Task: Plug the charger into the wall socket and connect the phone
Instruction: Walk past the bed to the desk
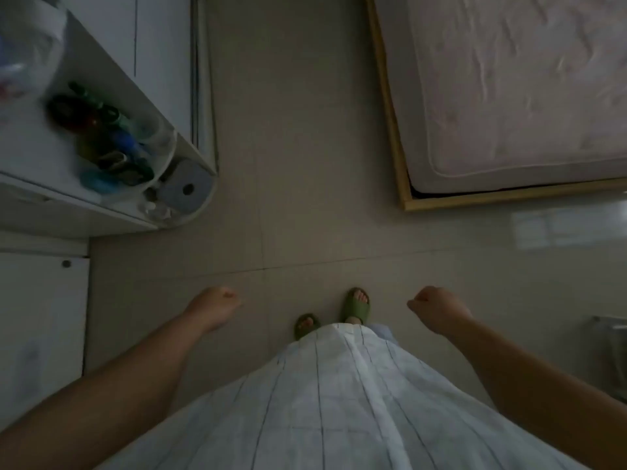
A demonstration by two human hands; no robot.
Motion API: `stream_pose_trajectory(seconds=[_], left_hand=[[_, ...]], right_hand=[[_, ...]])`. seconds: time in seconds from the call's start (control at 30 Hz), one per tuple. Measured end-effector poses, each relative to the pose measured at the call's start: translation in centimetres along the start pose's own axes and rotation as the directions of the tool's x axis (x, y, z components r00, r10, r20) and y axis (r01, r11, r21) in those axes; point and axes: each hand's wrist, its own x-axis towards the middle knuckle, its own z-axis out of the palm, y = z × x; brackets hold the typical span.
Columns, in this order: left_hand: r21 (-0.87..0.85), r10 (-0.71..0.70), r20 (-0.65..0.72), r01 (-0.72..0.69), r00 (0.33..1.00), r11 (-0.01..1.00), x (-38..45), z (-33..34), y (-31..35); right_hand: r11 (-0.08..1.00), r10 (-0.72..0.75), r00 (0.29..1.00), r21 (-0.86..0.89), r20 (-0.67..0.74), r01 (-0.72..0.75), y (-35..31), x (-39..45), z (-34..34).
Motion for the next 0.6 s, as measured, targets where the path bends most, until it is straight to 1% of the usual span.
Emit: stream_pose_trajectory(seconds=[0.07, 0.17, 0.27, 0.33, 0.43, 0.5, 0.57, 0.6], left_hand=[[-0.036, -0.037, -0.018, 0.036, 0.999, 0.999, 0.9, -0.9, 0.9], [-0.042, -0.079, -0.015, 0.078, 0.997, 0.996, 2.5, -2.6, 3.4], [-0.039, -0.109, -0.028, 0.108, 0.994, 0.993, 4.5, -5.0, 7.1], [-0.031, -0.131, -0.049, 0.130, 0.990, 0.991, 5.7, -6.8, 10.3], [-0.077, -0.101, -0.085, 0.095, 0.991, 0.993, 7.4, -10.1, 16.5], [-0.108, -0.100, -0.142, 0.085, 0.985, 0.990, 9.1, -12.6, 20.0], [-0.149, -0.109, -0.172, 0.083, 0.979, 0.985, 10.4, -14.7, 21.9], [-0.166, -0.122, -0.172, 0.093, 0.978, 0.982, 11.3, -15.8, 22.6]], right_hand=[[1.000, 0.022, 1.000, 0.021, 0.002, -0.022, -0.5, 1.6, -1.4], [1.000, 0.000, 1.000, 0.028, 0.014, -0.001, -1.4, 4.8, -4.1], [0.998, -0.033, 0.999, 0.049, 0.018, 0.032, -2.4, 8.9, -7.7], [0.998, -0.052, 0.997, 0.037, 0.059, 0.050, -3.0, 11.6, -10.8], [0.997, -0.071, 0.994, 0.030, 0.089, 0.068, -4.5, 15.2, -16.2], [0.997, -0.076, 0.993, 0.012, 0.085, 0.075, -5.7, 17.3, -20.4], [0.997, -0.077, 0.995, 0.004, 0.055, 0.077, -7.2, 18.6, -23.8], [0.997, -0.071, 0.996, 0.040, 0.053, 0.069, -8.1, 19.5, -25.5]])
